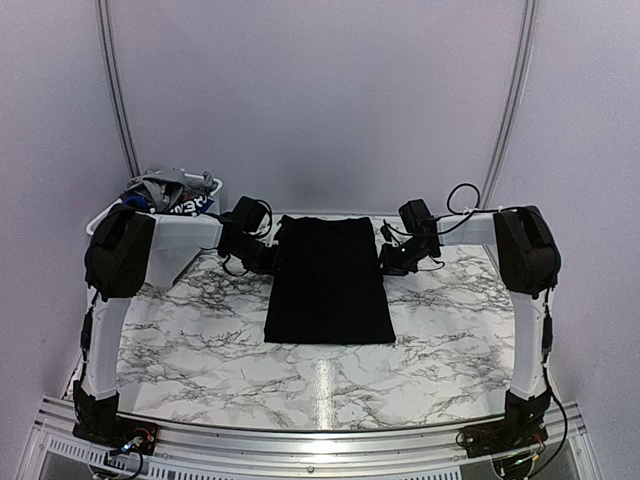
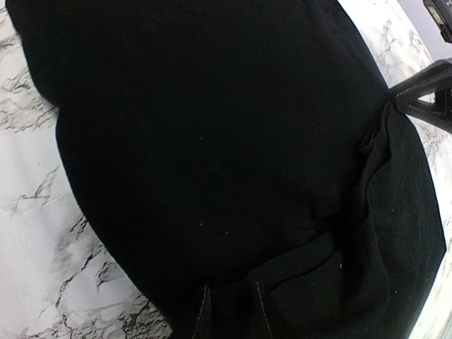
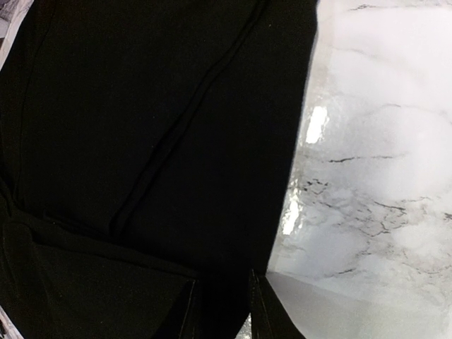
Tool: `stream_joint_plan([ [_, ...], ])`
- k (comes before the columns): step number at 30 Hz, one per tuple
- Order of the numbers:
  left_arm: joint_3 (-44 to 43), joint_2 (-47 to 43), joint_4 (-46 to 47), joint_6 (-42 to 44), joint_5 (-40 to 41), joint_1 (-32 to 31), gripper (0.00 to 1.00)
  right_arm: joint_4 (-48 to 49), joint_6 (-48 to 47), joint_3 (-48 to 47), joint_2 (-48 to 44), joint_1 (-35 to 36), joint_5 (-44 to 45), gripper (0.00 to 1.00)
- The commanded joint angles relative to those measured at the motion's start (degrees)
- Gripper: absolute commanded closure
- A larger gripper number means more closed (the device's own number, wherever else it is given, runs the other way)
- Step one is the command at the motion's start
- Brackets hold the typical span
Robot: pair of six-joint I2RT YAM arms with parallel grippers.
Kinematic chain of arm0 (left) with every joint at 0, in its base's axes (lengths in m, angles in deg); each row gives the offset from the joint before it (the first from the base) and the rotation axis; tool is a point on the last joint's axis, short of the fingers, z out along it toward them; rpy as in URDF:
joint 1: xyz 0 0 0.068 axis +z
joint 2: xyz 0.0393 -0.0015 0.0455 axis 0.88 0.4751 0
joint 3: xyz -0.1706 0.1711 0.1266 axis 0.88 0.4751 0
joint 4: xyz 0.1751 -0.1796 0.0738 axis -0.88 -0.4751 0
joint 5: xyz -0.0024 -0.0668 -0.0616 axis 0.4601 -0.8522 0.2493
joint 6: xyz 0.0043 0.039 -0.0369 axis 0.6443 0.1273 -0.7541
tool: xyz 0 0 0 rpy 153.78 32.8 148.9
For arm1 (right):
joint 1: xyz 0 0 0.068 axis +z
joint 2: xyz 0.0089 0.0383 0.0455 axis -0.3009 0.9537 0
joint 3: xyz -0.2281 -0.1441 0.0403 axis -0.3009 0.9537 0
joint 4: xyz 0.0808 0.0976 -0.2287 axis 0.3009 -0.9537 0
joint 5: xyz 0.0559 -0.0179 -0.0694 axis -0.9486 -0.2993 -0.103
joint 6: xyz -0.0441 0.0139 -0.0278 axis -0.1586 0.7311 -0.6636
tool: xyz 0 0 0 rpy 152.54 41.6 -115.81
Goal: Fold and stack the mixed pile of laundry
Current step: Smooth out the 2/3-rectangle-folded T-shirt at the center of the board.
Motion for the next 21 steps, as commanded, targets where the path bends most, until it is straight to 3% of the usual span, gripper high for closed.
stream_joint_plan([
  [1, -2.34, 1.62, -2.13, 1.03, -1.99, 0.00, 0.80, -1.39, 0.33, 1.34, 0.98, -0.47, 0.47, 0.76],
  [4, -2.45, 1.69, -2.30, 1.28, -2.46, 0.07, 0.98, -1.39, 0.37, 1.34, 1.07, -0.44, 0.57, 0.77],
  [5, -2.49, 1.64, -2.25, 1.37, -2.63, 0.07, 1.00, -1.39, 0.33, 1.34, 1.19, -0.44, 0.56, 0.77],
  [21, -1.44, 0.48, -0.54, -2.72, 6.94, 2.88, 1.00, -1.53, 0.29, 2.79, 1.69, -0.83, 1.54, 0.78],
])
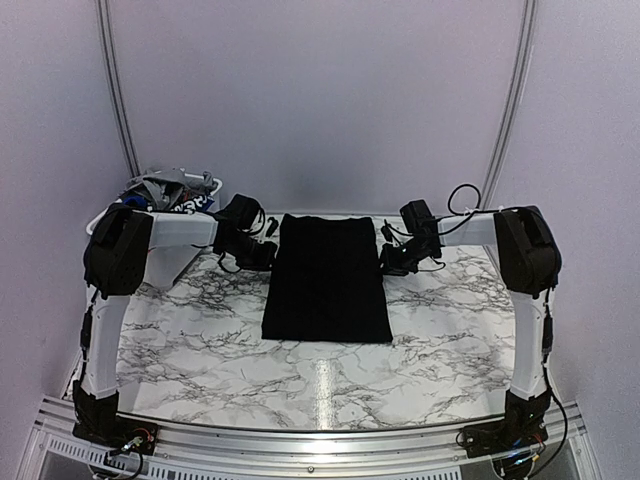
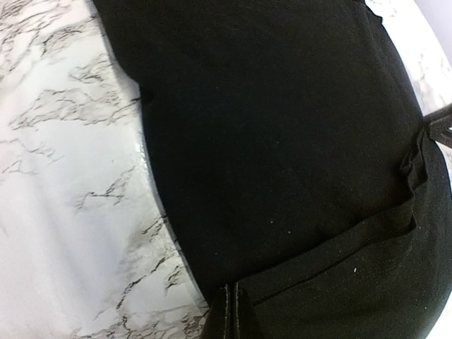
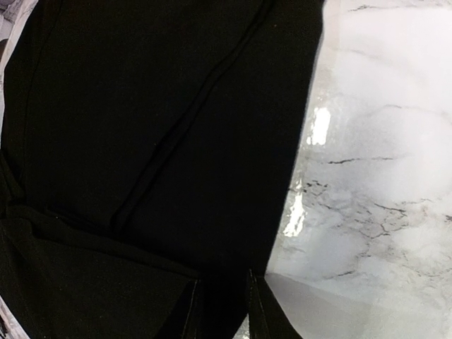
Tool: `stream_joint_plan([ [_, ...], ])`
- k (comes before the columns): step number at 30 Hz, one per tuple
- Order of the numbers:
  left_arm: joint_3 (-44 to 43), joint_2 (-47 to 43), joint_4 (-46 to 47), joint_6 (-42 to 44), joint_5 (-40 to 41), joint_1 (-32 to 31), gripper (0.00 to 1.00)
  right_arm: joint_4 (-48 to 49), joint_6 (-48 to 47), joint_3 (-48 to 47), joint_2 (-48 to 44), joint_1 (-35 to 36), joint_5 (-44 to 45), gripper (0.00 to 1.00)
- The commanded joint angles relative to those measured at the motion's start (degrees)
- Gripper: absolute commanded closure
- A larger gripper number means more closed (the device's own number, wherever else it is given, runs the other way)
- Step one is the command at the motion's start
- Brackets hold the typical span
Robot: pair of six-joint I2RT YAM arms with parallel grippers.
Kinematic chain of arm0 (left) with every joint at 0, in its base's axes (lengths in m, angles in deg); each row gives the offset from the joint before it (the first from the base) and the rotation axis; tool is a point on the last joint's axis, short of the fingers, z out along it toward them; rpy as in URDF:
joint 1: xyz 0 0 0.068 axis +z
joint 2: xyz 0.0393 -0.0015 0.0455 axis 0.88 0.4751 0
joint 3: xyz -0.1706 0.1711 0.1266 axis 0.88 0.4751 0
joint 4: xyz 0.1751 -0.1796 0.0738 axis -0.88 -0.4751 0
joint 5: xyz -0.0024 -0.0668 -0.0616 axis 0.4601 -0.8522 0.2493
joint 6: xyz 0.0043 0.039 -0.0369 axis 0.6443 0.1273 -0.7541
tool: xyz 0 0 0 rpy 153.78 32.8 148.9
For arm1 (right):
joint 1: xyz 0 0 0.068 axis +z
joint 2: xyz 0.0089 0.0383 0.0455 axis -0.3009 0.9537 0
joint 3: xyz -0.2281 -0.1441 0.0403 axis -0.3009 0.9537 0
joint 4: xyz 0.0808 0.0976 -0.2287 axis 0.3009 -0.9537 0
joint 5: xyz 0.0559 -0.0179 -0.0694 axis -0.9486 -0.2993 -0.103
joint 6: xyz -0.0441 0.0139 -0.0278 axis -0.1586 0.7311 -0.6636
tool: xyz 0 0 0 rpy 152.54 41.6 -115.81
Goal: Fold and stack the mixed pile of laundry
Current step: Smooth out the 2/3-rectangle-folded T-shirt at the center of the board, then pick up the 2/3-rectangle-folded T-shirt from the center of the board.
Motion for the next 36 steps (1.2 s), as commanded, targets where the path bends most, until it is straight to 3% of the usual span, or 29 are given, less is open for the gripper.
stream_joint_plan([
  [1, -0.54, -0.15, 0.16, -1.61, 3.85, 0.37, 1.00, -2.54, 0.26, 1.99, 1.56, -0.54, 1.50, 0.78],
  [8, 1.75, -5.65, 2.34, -0.53, 4.74, 0.37, 0.22, -0.76, 0.06, -0.86, -3.56, -0.64, -3.24, 0.74],
  [9, 2.32, -7.16, 2.44, -0.36, 5.63, 0.37, 0.07, -1.18, -0.16, -1.83, -4.65, -0.61, -3.75, 0.72],
  [10, 2.95, -8.93, 2.49, -0.15, 6.57, 0.37, 0.01, -1.83, -0.47, -2.70, -5.79, -0.60, -4.12, 0.69],
  [15, 6.42, -17.36, 3.11, -1.43, 8.42, 0.50, 0.01, -4.04, -2.06, -2.87, -13.96, -0.91, -4.30, 0.52],
  [17, 7.51, -19.52, 3.06, -6.48, 9.56, 1.06, 0.01, -5.09, -2.11, -1.11, -16.94, -1.40, -5.29, 0.48],
  [19, 8.07, -20.34, 1.91, -9.78, 0.35, 3.01, 0.01, -5.74, -2.11, 2.39, -20.04, -1.81, -6.90, 0.47],
  [22, 13.63, -23.19, 2.49, -11.16, -9.90, 3.60, 0.01, -5.44, -1.26, 10.47, -25.15, -1.87, -9.85, 0.46],
  [26, 25.58, -30.96, 2.85, -9.03, -8.59, 0.57, 0.01, -0.21, 4.15, 26.24, -32.92, -1.58, -14.82, 0.48],
  [31, 39.46, -36.85, 3.19, -9.06, -4.36, -4.78, 0.02, 3.41, 8.08, 38.02, -39.18, 1.22, -14.66, 0.50],
  [36, 46.87, -38.00, 4.89, -11.38, -2.23, -8.08, 0.21, 4.87, 9.84, 43.43, -38.66, 4.82, -12.27, 0.54],
])
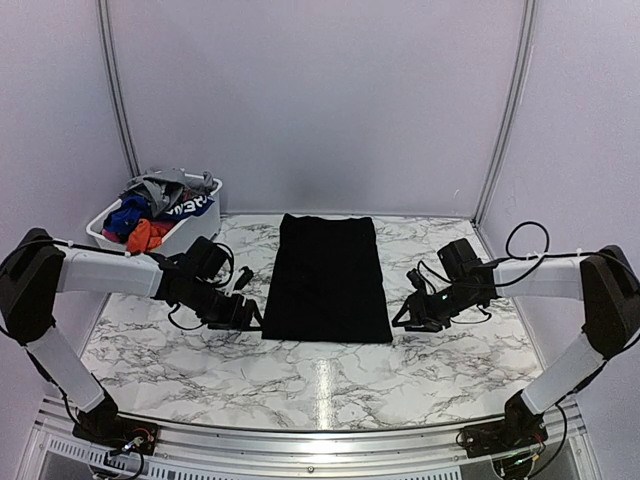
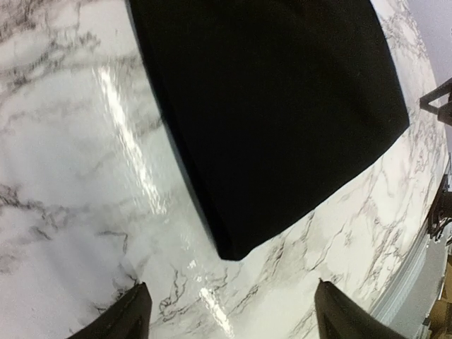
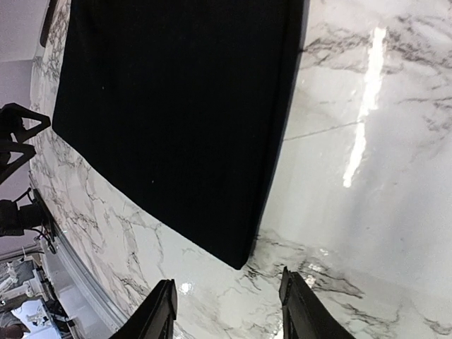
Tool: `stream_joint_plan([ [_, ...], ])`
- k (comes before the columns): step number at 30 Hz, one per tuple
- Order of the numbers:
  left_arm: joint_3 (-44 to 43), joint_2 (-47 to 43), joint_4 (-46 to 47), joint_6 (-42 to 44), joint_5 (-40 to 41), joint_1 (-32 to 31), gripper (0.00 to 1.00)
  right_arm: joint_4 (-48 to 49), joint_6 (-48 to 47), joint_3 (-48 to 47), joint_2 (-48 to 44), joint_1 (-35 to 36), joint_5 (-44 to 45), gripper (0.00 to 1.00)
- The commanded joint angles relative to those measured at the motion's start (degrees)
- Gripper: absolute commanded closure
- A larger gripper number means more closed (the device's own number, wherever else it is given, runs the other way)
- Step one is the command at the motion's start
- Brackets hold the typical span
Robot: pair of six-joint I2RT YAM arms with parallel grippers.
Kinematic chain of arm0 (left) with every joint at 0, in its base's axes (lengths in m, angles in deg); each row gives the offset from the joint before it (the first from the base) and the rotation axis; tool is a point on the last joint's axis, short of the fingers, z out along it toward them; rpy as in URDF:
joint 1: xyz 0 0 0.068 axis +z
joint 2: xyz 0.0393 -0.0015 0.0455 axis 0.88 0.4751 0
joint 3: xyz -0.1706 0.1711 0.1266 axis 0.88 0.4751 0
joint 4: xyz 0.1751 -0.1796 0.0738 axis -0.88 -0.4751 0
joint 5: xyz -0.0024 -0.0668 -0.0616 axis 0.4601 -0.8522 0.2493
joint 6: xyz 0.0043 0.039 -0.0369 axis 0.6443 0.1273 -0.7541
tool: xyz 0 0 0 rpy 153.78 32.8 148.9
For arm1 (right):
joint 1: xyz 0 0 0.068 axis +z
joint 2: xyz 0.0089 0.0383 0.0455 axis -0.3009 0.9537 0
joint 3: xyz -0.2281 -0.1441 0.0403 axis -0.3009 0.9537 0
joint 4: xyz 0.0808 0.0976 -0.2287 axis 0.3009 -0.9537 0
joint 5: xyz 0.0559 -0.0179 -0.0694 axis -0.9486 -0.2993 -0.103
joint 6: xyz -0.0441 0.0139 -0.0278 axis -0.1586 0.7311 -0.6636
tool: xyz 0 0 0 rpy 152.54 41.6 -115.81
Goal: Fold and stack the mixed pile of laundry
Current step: Pick up the 2/3-rectangle-folded T-shirt from the center of the board.
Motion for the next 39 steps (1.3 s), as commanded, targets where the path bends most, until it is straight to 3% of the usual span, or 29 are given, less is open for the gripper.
stream_joint_plan([
  [1, 3.77, -1.65, 1.45, -2.09, 2.78, -1.61, 0.25, 5.10, 3.13, 2.17, -0.65, 2.78, 1.10, 0.56],
  [16, -3.54, 8.03, -2.13, -5.25, 10.01, -5.48, 0.55, 7.06, 2.40, 1.42, 9.78, 4.47, 4.48, 0.62],
  [22, -4.97, 11.14, -8.61, -5.60, 18.74, -7.09, 0.65, 5.88, 1.11, 2.36, 11.22, 4.48, 5.82, 0.70],
  [27, -4.08, 11.16, -9.31, -7.56, 20.08, -7.59, 0.67, 4.84, -0.17, 3.24, 11.25, 4.46, 6.76, 0.74],
  [35, -0.04, 6.42, -1.80, -7.39, 10.74, -10.23, 0.62, 5.53, 0.81, 3.42, 9.79, 4.77, 4.24, 0.74],
  [39, 1.48, 6.33, 0.78, -9.90, 10.00, -10.43, 0.62, 5.79, 1.14, 4.30, 9.57, 4.86, 3.83, 0.73],
])
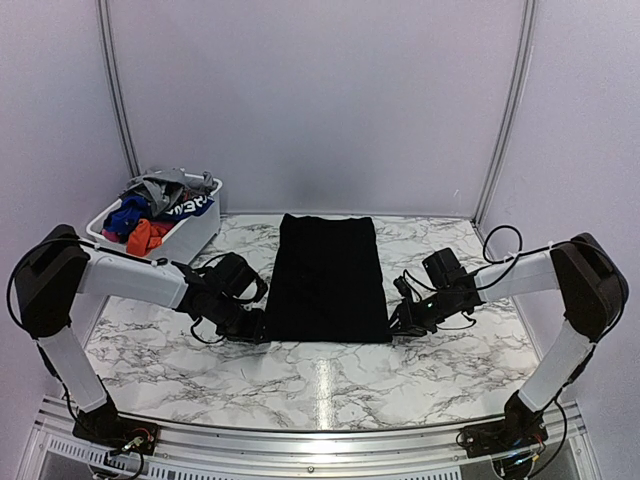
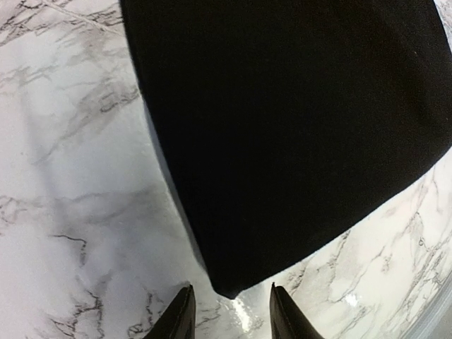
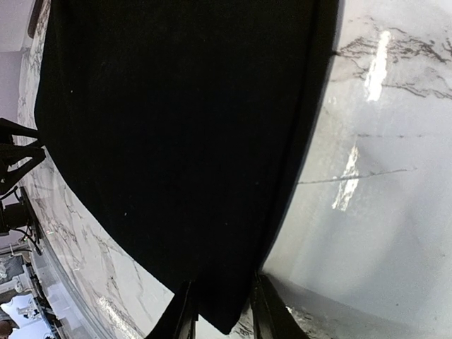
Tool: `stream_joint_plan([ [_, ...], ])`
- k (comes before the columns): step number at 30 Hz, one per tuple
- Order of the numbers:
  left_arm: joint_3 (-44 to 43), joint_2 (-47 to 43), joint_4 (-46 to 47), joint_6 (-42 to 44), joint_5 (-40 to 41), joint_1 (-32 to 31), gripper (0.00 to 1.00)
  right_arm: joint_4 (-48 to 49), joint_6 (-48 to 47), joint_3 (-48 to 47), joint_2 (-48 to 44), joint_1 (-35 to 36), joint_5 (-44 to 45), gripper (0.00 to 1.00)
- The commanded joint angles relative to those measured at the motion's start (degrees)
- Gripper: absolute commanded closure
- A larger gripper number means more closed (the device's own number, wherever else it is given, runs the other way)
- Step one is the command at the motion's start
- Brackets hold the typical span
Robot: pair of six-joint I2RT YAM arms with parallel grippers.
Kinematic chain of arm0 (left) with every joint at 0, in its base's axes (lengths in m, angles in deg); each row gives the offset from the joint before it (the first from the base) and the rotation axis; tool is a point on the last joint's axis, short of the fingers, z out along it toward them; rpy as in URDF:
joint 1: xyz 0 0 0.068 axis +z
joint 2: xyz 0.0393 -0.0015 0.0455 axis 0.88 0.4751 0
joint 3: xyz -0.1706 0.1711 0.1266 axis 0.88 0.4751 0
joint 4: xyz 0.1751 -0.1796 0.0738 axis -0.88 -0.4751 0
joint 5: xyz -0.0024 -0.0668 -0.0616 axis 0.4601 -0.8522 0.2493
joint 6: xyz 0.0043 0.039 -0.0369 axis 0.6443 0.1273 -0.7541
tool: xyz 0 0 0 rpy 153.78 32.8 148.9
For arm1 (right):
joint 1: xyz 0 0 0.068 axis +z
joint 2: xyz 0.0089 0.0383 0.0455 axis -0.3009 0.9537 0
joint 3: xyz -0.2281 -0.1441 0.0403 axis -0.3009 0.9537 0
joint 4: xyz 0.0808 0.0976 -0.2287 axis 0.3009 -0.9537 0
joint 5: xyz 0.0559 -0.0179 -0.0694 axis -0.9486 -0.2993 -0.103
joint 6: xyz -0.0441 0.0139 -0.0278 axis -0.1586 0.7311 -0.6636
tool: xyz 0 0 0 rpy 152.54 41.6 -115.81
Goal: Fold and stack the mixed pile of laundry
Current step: Pick up the 2/3-rectangle-folded T-shirt from the center of the board.
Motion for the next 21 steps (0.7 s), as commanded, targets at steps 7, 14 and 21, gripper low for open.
stream_joint_plan([
  [7, 1.16, 3.97, 0.98, -3.78, -0.69, -1.33, 0.71, -1.97, 1.26, 4.21, 2.86, 1.19, 1.80, 0.74],
  [14, 1.04, 4.20, 0.98, -3.86, 0.34, -1.63, 1.00, -0.70, 1.83, 3.44, 4.67, 1.22, 1.66, 0.90],
  [21, 3.88, -0.57, 1.05, -3.55, -1.67, -3.20, 1.00, -3.19, 2.98, 4.07, -0.51, 1.22, 1.01, 1.00],
])
